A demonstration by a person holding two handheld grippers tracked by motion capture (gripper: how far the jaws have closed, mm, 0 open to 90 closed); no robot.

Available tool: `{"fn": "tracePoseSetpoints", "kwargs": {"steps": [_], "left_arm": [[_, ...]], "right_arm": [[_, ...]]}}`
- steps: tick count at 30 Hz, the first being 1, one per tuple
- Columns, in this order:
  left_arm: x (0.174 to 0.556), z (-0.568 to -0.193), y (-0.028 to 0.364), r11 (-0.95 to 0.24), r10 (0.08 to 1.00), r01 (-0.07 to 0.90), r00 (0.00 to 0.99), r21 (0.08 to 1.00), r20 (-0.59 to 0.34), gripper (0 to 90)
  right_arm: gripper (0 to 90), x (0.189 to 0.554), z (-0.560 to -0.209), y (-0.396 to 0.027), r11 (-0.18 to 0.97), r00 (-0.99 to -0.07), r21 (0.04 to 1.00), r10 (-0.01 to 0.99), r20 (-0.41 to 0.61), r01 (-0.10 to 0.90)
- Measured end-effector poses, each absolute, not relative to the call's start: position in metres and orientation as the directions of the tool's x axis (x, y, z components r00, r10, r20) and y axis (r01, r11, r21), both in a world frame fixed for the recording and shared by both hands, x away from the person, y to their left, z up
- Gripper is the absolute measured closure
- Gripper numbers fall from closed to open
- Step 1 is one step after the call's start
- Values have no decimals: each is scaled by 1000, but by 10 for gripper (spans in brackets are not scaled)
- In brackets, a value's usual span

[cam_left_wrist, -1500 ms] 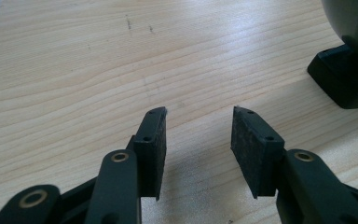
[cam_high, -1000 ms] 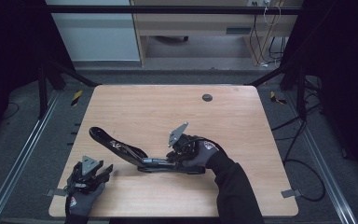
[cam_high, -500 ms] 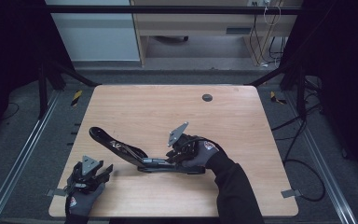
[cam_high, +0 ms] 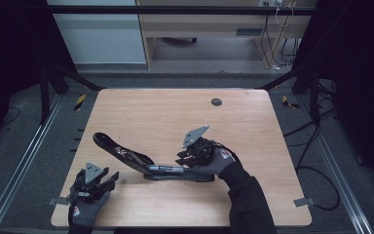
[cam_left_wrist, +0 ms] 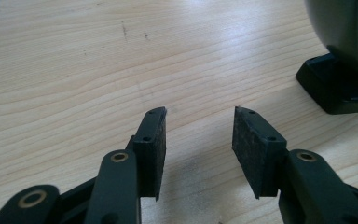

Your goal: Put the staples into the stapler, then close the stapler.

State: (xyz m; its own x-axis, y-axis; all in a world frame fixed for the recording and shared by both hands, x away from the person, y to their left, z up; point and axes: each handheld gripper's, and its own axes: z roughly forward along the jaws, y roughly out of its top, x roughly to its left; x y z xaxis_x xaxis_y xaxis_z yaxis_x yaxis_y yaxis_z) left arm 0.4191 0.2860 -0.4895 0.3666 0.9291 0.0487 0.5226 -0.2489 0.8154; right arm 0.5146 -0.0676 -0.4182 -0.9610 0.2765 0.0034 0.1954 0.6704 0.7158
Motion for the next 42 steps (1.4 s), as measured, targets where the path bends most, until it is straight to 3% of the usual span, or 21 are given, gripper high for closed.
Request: {"fn": "tracePoseSetpoints", "kwargs": {"steps": [6,11,21,27,33,42], "left_arm": [[418,-486,288,-217,928,510,372,833,14,536],[414,-480,289,-190,929,482,371,855,-3,523],[408,-469,289,-141,916,443,398,885,-53,462],[404,-461,285,-128,906,426,418,895,-70,400],[399,-449,280,-97,899,407,427,908,-96,359],[397,-431,276,-58,900,376,421,925,-114,341]], "right_arm": [[593,504,-414,-85,621,-931,745,365,2,245],[596,497,-417,-104,577,-886,760,465,-4,300],[688,484,-429,-136,461,-750,794,661,-10,396],[803,475,-443,-149,408,-681,800,733,1,441],[898,463,-451,-160,362,-644,816,765,16,451],[900,450,-463,-168,348,-634,806,772,44,478]]}}
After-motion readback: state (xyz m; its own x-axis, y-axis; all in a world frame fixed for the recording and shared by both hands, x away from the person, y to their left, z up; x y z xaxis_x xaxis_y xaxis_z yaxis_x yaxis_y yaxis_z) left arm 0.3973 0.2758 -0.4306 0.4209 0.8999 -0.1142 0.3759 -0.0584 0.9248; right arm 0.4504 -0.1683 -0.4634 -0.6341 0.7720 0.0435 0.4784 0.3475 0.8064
